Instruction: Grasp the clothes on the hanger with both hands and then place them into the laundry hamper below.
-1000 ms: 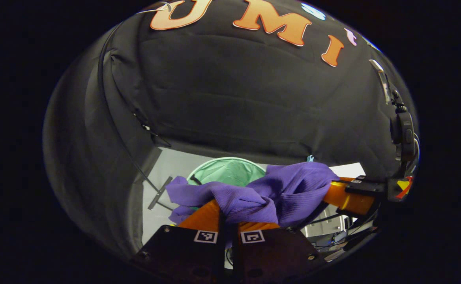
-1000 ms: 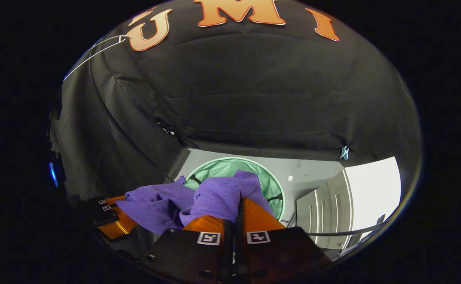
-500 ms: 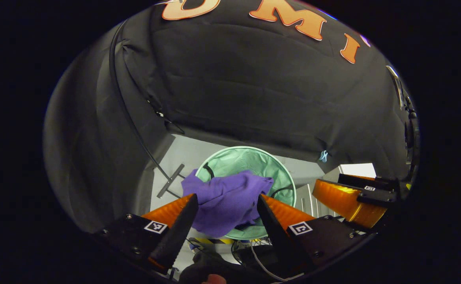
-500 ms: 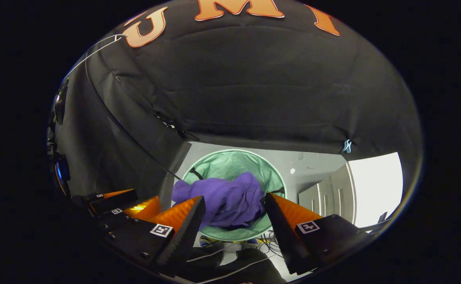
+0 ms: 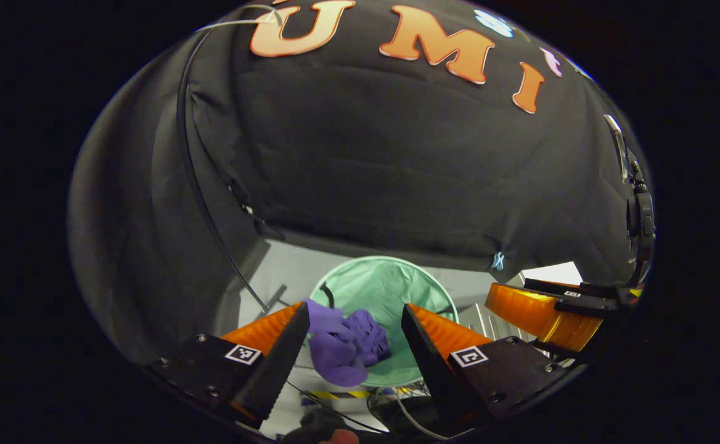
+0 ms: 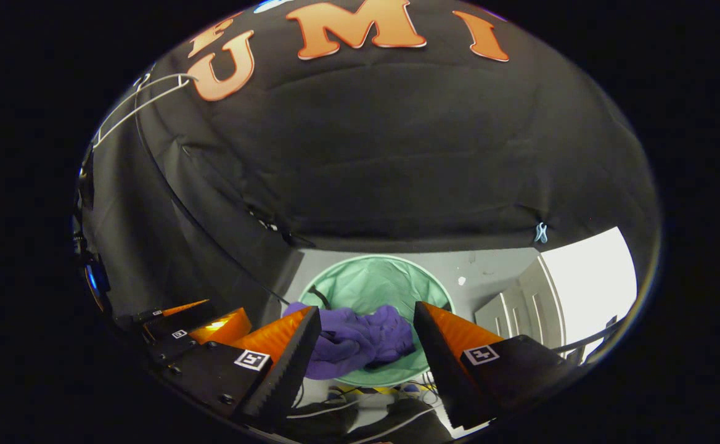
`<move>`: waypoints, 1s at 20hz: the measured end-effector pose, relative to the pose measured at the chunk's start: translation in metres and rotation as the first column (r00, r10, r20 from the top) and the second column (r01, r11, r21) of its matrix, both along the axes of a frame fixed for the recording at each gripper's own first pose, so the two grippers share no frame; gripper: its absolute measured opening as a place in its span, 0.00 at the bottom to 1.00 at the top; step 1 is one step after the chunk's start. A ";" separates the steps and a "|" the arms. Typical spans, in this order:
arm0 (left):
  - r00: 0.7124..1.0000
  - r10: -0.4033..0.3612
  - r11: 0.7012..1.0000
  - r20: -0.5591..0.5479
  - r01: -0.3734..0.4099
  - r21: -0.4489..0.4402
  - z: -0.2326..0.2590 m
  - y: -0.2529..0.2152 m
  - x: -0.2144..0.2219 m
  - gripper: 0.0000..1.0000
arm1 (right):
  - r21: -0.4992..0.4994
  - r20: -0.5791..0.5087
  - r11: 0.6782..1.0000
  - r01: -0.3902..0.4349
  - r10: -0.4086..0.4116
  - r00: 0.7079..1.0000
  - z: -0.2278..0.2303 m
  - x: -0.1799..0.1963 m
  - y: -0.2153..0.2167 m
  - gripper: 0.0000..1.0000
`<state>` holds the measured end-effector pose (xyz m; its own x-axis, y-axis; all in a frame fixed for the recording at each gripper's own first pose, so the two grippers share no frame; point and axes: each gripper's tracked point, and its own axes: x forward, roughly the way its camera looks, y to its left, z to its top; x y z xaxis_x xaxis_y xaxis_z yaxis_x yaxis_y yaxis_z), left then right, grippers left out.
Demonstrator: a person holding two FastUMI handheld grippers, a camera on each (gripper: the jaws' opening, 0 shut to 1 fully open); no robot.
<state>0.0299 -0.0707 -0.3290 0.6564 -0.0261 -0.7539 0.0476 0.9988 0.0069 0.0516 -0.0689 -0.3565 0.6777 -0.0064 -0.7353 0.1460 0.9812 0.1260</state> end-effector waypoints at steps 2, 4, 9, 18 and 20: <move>0.996 -0.018 1.000 0.085 0.020 -0.024 0.033 0.005 0.009 0.96 | -0.052 0.078 0.999 -0.005 0.009 0.997 0.028 -0.001 0.006 0.99; 0.988 -0.013 0.998 0.153 0.021 -0.051 0.065 0.011 0.019 0.96 | -0.090 0.175 0.996 -0.004 0.020 0.984 0.068 0.000 0.021 0.99; 0.924 -0.044 0.995 0.379 0.075 -0.069 0.165 0.028 0.041 0.96 | -0.135 0.449 0.989 0.062 0.005 0.894 0.177 -0.005 0.051 0.98; 0.805 0.017 0.991 0.593 0.067 -0.120 0.271 0.045 0.027 0.91 | -0.176 0.651 0.979 0.106 0.035 0.758 0.290 -0.043 0.056 1.00; 0.774 0.072 0.991 0.629 0.016 -0.133 0.287 0.050 0.025 0.92 | -0.223 0.661 0.971 0.092 0.081 0.746 0.303 -0.052 0.046 0.98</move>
